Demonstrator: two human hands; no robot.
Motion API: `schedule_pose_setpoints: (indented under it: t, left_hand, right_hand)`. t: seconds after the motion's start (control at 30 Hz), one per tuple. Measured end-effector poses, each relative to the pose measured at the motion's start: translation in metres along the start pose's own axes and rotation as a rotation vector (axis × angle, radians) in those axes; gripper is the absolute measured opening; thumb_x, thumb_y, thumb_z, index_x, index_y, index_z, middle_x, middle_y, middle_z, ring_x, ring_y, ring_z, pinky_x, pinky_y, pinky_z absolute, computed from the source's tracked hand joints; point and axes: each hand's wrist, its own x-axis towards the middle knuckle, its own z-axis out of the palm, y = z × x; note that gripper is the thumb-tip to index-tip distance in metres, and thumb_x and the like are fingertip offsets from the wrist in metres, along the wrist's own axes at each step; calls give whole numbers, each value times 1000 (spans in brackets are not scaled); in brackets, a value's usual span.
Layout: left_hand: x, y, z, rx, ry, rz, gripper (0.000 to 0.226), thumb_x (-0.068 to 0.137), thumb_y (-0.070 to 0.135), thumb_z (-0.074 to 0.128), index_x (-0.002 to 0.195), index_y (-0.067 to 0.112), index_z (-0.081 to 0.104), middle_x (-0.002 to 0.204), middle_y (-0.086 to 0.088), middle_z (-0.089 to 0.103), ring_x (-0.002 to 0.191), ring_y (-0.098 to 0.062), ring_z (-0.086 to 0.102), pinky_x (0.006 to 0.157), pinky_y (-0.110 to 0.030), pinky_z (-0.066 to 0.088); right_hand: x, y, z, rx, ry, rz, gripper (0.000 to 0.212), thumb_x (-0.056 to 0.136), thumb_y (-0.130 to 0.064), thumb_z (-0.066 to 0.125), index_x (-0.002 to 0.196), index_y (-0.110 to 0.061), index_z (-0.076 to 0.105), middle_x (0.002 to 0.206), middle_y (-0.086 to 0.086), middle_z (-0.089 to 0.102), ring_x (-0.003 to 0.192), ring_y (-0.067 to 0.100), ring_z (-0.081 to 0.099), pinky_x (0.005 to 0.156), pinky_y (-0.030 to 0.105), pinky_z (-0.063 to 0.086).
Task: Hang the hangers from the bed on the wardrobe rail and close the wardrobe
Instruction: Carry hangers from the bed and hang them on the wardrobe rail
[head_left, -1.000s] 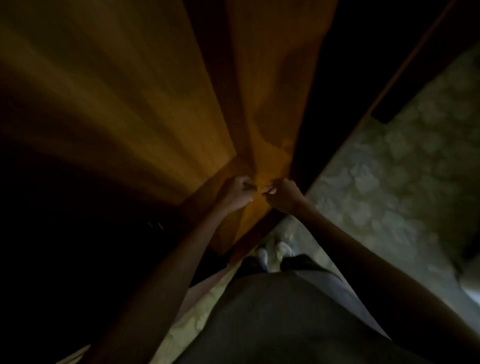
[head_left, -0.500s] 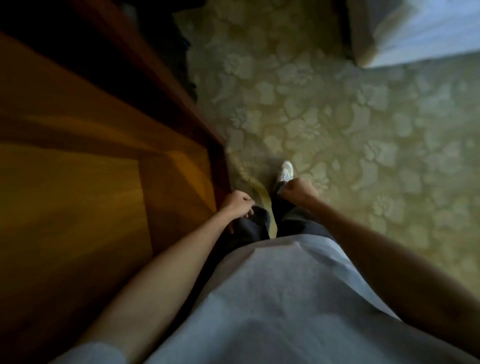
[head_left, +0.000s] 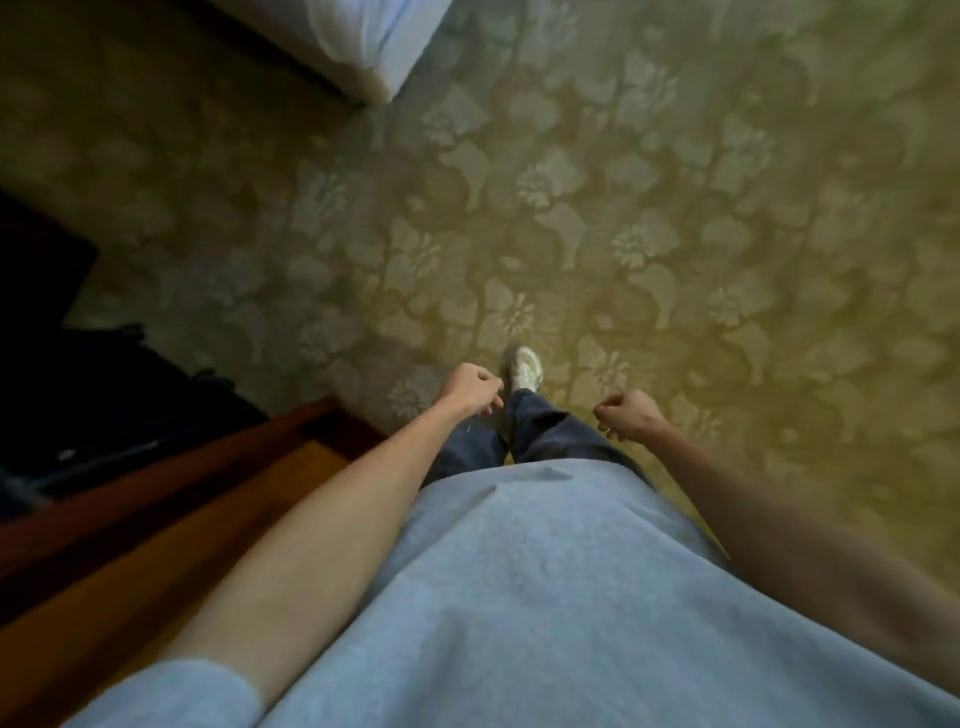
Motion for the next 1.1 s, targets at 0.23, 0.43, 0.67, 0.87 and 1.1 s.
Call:
schedule_pose_setpoints:
  t: [0.23,0.43,0.67,0.87,1.1]
  left_hand:
    - [26,121,-16,205,10,125,20,96,14,57,86,10,74,72,0,73,52,-10,58,49,-18,45]
    - [59,153,-66,271,95,61,23,97,14,59,87,4,77,80,-10,76,57,-11,62,55,-21,49]
    - [113,179,-125,299,116,-57,27,95,16,58,87,-1,77,87,-17,76,83,-31,72,78,-39,59]
    - [184,323,-203,266,118,-37,24,89,15,58,73,10,75,75,-10,73,74,-24,68,73,-32,55]
    - [248,558,-271,236,79,119,24,94,18,59,85,8,79,77,-5,77,55,-13,61,59,-25,54]
  right_hand:
    - [29,16,-72,349,71,91,25,95,-17,62,97,5,74,91,18,76,68,23,65,73,40,60]
    - [58,-92,-161,483,127,-142,23,99,-18,59,111,-2,71,98,15,75,73,18,67,61,25,54]
    - [101,-218,-261,501,143,-337,21,97,-14,56,107,-7,73,91,9,75,67,12,66,57,21,51]
    - [170,-301,-385,327,121,-226,23,95,-16,56,107,-9,75,85,5,75,65,14,67,55,22,52]
    - [215,-331,-518,299,191,-49,20,94,-17,57,98,-11,76,84,7,76,67,19,67,59,29,56]
